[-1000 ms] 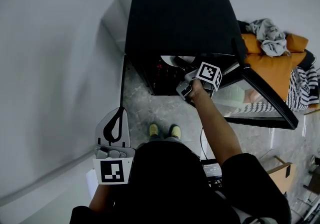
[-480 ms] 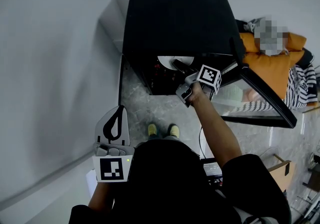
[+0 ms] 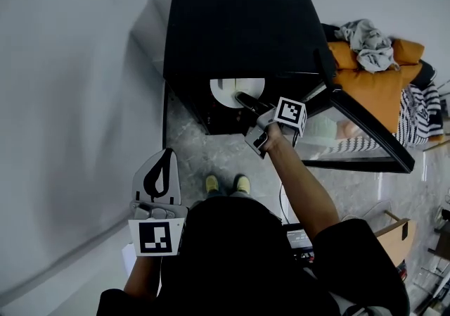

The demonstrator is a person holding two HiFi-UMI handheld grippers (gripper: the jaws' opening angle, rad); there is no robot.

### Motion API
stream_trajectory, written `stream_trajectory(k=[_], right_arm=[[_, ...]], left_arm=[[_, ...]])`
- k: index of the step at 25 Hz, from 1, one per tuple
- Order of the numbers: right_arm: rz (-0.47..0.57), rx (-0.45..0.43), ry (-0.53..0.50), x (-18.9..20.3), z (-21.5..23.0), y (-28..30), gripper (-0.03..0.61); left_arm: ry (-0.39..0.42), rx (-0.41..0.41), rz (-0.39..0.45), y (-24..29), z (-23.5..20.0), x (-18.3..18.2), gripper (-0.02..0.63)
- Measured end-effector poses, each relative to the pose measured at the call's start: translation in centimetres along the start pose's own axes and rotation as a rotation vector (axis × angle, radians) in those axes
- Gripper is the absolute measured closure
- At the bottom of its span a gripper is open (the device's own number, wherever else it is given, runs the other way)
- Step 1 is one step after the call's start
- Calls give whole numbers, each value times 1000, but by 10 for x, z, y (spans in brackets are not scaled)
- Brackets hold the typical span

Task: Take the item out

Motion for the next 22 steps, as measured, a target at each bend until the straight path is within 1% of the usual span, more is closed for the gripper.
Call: stream_trajectory(k=[6,9,10,13,22], right_arm=[[10,-5,33,11,-1,-18,548],[-2,4,31,16,-6,-34,548],[-9,7,25,18,-8,-40,548],[-17,-1,10,25,-18,-59,548],[12,-51,11,47,-60,-122,547]], left_arm=[[-2,46,6,8,3,0,604],[56,76,34,11,5,0,604],[62,85,39,12,7,0,605],[57,118,52,16,15,-2,604],[44,215,66,23,38,-2,605]])
Point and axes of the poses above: the fingertips, and each gripper's own axes: y forward along the fingers, z to its right, x out of its underside, the point moved 3 cm from there along -y, backward along the fingers, and after that the axes turned 1 degree about -x, right-handed, at the moved point
